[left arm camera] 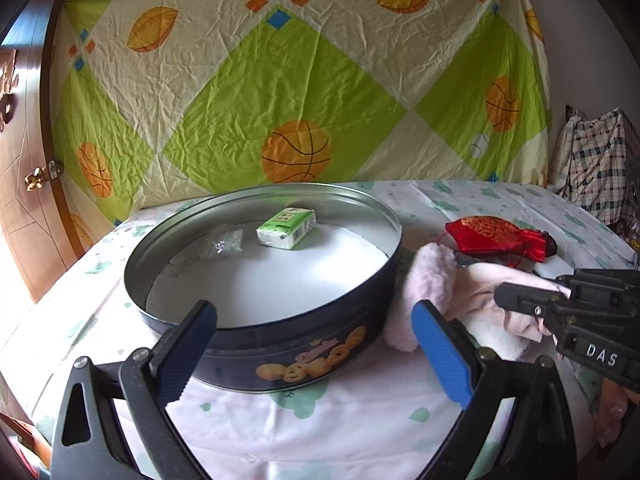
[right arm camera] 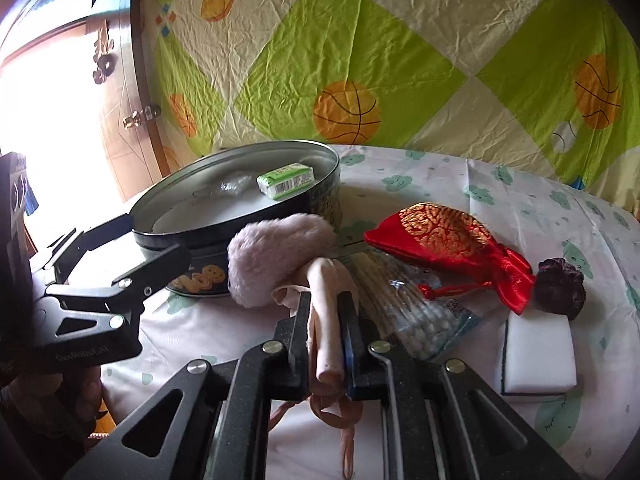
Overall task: Organize soft objects
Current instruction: 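Grasp the pink cloth strip with the right gripper and lift it, then grasp the pink fluffy puff with the left gripper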
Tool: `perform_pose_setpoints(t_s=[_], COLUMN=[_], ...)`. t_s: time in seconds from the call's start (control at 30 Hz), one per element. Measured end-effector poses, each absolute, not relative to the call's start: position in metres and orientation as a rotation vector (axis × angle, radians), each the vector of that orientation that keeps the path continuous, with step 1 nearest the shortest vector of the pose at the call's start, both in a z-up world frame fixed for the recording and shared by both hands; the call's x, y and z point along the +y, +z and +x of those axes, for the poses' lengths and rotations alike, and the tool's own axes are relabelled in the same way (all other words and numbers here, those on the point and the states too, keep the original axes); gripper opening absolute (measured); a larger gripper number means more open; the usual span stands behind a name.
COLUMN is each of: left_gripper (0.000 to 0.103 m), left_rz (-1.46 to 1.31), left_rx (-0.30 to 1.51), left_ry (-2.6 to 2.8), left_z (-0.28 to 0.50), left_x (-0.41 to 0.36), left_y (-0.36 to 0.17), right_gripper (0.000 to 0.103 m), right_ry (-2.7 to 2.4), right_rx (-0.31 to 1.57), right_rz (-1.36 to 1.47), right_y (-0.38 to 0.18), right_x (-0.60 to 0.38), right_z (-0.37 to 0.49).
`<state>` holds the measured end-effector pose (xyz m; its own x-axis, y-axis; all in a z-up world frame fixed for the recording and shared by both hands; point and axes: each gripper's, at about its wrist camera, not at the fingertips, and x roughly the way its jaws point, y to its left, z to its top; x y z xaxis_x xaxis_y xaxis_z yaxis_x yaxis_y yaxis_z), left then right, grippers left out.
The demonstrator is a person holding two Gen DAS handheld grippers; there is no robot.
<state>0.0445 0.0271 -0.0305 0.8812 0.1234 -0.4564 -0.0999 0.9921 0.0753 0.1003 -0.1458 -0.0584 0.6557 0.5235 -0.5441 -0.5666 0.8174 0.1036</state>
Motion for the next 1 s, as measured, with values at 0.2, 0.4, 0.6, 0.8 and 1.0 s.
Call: perform_pose_setpoints(t_s=[0.2,0.4,0.6,0.8,1.0], left_gripper=[0.099,0.098,0.097,0.087,0.065], left_rz=[0.059,0.091,0.119,0.144,0.142], left_rx=[0.483,0.501,0.545,0.602,0.638], left_ry=[0.060,0.009,-0.033,-0.053,-0.045], left_z=[0.047,0.053,0.062,0.078,0.090], left_x=[0.011,-0.007,-0.025,-0.038,-0.041], left_y=[-0.029,-0.029,-0.033,-0.037,-0.042], right_gripper=[0.013,0.013,0.013,0.013,0.013], right_ry=[0.572,0.501,0.478,0.479,0.463], right_rx=[0.520,0.441,0.430,0.405,0.366], right_rz=[-0.014,0.011,0.050,0.061,0.049], right_y=[-0.048,-0.038,-0.040,-0.033,-0.025], right_x=[-0.170,-0.192,-0.204,-0.207,-0.204], right_z=[0.092,0.087,0.090,0.090,0.092])
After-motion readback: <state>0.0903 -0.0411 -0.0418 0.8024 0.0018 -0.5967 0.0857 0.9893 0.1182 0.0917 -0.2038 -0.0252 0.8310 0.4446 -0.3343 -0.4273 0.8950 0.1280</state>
